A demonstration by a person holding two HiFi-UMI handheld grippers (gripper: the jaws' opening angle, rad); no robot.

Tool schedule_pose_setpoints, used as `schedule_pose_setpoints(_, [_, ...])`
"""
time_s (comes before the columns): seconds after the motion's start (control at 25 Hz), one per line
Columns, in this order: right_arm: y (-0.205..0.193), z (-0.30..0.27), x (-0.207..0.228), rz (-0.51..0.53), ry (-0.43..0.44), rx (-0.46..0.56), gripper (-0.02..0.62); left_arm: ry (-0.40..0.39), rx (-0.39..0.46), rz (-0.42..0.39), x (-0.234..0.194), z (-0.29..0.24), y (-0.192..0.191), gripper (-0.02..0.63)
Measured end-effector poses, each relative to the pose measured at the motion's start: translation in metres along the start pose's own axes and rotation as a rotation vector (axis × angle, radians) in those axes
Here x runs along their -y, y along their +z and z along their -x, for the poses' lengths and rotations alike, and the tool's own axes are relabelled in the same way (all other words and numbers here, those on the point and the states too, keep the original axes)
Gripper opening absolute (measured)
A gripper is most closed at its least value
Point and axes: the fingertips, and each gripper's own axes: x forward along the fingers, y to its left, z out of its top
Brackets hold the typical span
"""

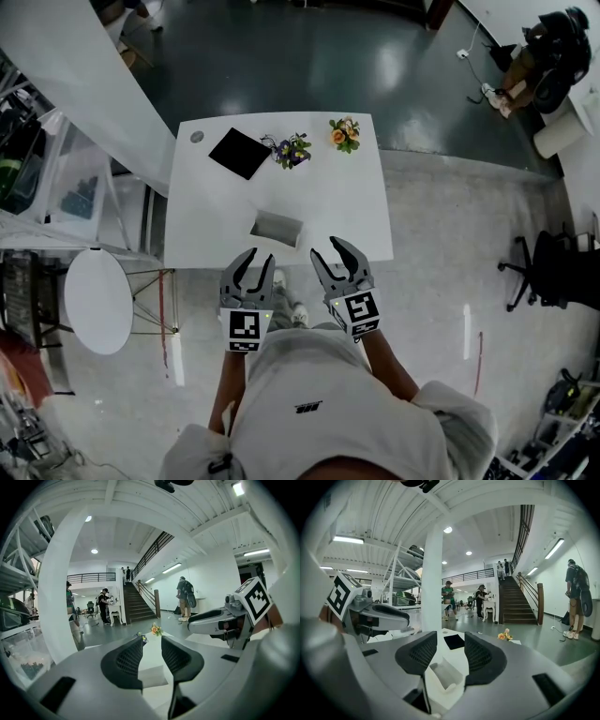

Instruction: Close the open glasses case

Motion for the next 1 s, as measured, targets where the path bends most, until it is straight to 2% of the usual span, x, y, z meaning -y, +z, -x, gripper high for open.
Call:
schedule_pose_setpoints(0.44, [-0.003,-0.057,0.023,-0.024,-0.03,-0.039,0.183,-0.067,-0.034,0.003,-0.035,-0.054,-0.014,0.137])
schedule_pose_setpoints(1.0, [-0.033,-0.119,0.048,-0.052,-0.091,-0.15,0.163,-0.209,-0.142,0.025,-0.061,-0.12,-0.066,0.133])
